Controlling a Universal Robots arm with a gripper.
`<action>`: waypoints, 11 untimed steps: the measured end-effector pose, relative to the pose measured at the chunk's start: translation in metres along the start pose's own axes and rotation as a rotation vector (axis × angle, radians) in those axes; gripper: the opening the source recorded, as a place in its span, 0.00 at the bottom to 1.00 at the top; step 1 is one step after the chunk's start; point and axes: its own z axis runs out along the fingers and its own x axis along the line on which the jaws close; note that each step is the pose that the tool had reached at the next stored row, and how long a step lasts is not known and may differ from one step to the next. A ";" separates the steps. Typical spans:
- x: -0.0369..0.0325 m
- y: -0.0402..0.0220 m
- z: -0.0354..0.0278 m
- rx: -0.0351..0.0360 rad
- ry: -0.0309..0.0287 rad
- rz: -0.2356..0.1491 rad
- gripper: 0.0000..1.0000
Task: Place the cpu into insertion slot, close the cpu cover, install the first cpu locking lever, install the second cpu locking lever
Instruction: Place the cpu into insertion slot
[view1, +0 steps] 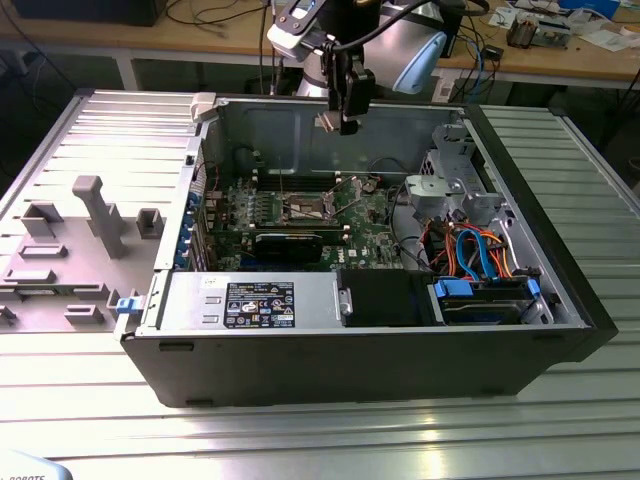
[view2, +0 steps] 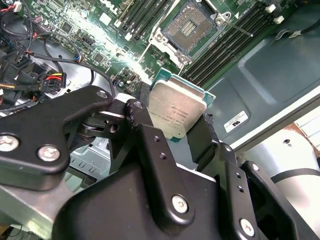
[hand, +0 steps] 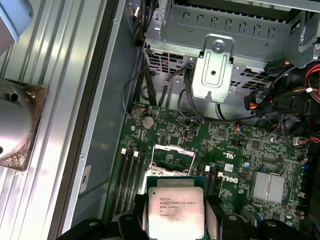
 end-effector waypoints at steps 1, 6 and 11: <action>0.0000 0.0000 0.0000 0.0000 0.0000 0.000 0.54; 0.0000 -0.0001 0.0000 0.0001 -0.0003 0.003 0.54; 0.0000 -0.0002 0.0006 -0.0010 -0.0042 0.048 0.54</action>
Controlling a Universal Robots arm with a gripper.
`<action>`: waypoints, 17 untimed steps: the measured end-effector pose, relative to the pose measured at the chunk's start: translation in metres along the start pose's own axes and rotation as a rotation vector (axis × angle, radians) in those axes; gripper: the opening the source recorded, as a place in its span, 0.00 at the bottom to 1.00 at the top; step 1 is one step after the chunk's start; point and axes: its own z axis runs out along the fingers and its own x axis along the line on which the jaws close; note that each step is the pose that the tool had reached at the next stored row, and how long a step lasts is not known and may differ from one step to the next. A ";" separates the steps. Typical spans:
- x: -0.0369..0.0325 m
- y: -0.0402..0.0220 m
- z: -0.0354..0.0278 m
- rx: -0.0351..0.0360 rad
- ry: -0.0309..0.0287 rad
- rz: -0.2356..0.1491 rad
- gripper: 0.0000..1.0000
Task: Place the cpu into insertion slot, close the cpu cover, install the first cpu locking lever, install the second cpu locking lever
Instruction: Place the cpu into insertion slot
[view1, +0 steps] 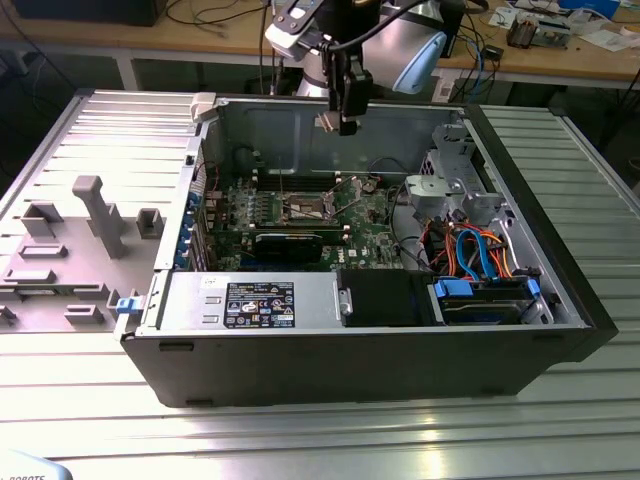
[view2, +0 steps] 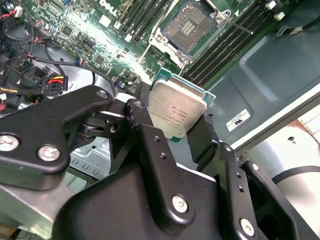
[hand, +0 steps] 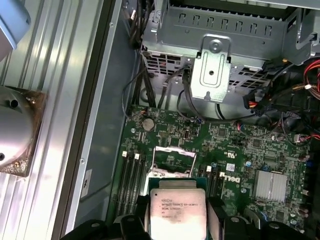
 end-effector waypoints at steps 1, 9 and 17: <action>0.0000 0.0000 0.0001 -0.0002 -0.0008 0.009 0.54; 0.0000 -0.0001 0.0014 -0.0019 -0.0094 0.105 0.54; 0.0000 -0.0001 0.0015 -0.0022 -0.0108 0.121 0.54</action>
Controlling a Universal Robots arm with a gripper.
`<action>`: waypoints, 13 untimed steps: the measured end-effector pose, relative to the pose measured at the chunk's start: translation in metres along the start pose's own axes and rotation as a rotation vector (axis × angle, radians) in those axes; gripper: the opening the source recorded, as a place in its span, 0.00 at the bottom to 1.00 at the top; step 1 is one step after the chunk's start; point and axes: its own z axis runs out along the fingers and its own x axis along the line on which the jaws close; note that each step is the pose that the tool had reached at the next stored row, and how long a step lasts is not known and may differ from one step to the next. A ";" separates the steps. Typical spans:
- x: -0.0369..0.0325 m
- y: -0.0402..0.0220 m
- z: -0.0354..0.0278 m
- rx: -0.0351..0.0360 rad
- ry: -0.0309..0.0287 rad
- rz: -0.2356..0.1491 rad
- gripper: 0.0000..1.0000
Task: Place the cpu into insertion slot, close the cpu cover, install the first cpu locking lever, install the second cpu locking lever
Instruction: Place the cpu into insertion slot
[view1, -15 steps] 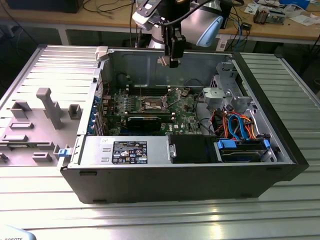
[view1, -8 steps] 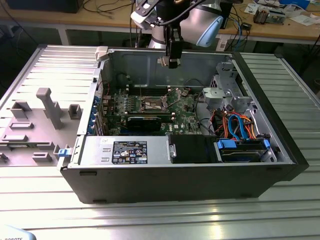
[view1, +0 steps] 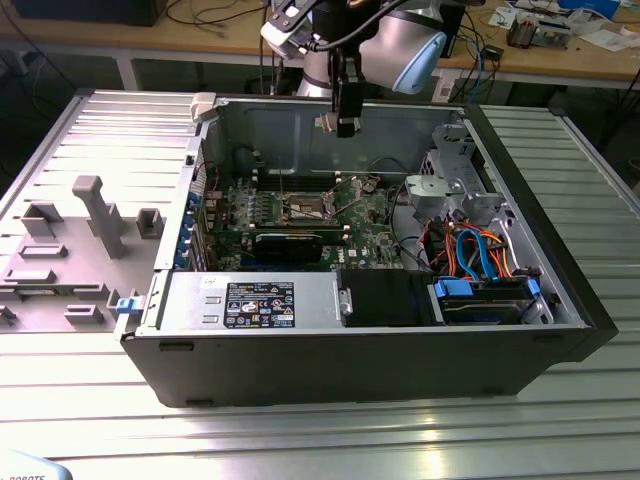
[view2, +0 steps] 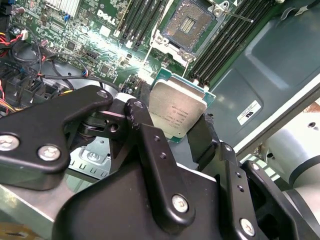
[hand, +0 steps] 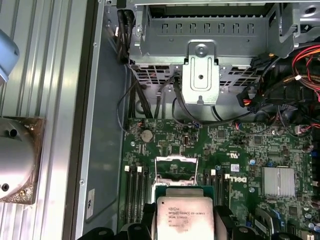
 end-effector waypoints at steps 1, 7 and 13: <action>0.0000 0.0000 0.0000 0.0000 0.0000 0.000 0.54; 0.0000 0.0000 0.0000 0.0000 -0.0001 0.001 0.54; 0.0000 0.0000 0.0002 -0.0004 -0.0019 0.021 0.54</action>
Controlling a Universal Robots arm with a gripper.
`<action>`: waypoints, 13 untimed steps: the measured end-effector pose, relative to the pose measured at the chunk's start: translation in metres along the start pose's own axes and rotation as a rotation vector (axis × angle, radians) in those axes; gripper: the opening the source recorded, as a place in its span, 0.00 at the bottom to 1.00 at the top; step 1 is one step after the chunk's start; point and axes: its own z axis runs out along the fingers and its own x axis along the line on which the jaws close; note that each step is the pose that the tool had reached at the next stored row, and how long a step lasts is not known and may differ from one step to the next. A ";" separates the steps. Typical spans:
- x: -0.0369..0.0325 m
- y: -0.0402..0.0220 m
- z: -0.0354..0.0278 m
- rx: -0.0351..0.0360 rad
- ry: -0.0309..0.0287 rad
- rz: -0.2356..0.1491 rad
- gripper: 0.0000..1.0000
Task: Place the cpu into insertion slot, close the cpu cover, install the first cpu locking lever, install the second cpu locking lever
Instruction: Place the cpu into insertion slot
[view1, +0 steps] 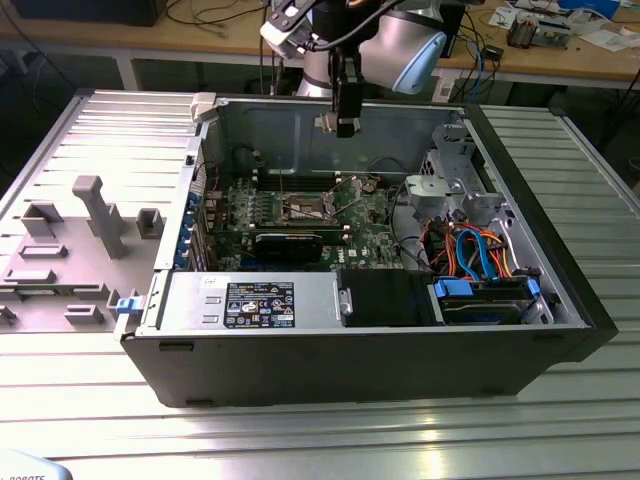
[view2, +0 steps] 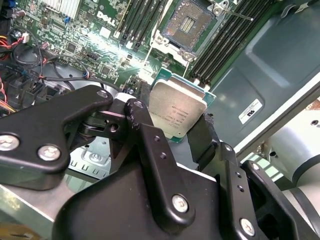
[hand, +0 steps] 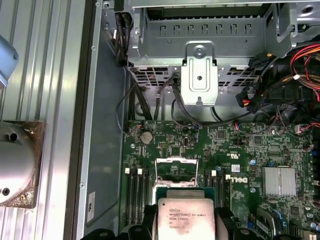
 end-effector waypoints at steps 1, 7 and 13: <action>0.0000 0.0000 0.0000 0.0000 -0.0004 0.004 0.54; 0.0000 0.0000 0.0001 -0.0004 -0.0019 0.021 0.54; 0.0000 0.0000 0.0005 -0.0006 -0.0032 0.035 0.54</action>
